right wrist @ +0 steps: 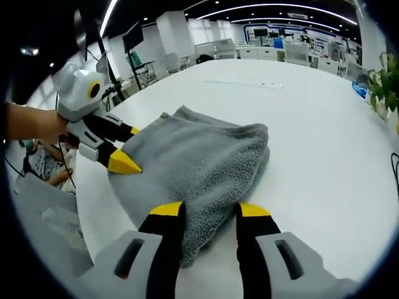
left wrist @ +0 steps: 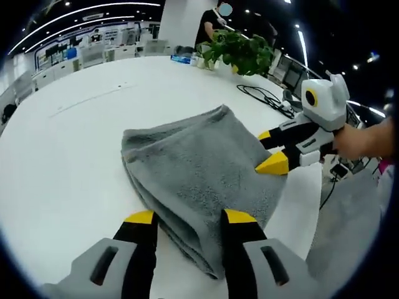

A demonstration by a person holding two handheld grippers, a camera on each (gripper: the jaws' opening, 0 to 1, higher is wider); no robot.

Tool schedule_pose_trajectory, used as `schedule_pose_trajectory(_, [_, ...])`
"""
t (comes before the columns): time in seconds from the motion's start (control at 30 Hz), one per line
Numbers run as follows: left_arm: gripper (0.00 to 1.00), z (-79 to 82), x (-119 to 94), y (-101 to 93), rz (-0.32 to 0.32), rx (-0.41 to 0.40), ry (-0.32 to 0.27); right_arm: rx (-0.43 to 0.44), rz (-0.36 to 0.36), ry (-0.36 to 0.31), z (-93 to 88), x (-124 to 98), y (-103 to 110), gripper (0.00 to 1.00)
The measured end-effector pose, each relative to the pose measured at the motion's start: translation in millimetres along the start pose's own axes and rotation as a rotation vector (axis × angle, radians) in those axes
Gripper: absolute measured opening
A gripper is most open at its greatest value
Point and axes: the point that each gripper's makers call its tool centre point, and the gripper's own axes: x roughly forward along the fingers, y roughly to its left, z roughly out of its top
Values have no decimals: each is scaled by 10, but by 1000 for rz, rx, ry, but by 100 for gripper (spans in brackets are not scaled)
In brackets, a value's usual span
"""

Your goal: Fold the towel on the table until its edges align and the towel forms a compact rectangular stack.

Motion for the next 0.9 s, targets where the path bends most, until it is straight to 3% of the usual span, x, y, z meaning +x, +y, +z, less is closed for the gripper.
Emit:
schedule_pose_trajectory(0.17, [40, 57, 39, 74, -20, -13, -13, -15, -20, 4, 41, 34, -30, 32])
schedule_pose_trajectory(0.63, [39, 306, 215, 281, 15, -24, -30, -60, -59, -3, 300, 219, -294, 30])
schedule_pose_trajectory(0.9, [39, 491, 337, 504, 32, -11, -25, -71, -75, 1, 504, 371, -448, 30])
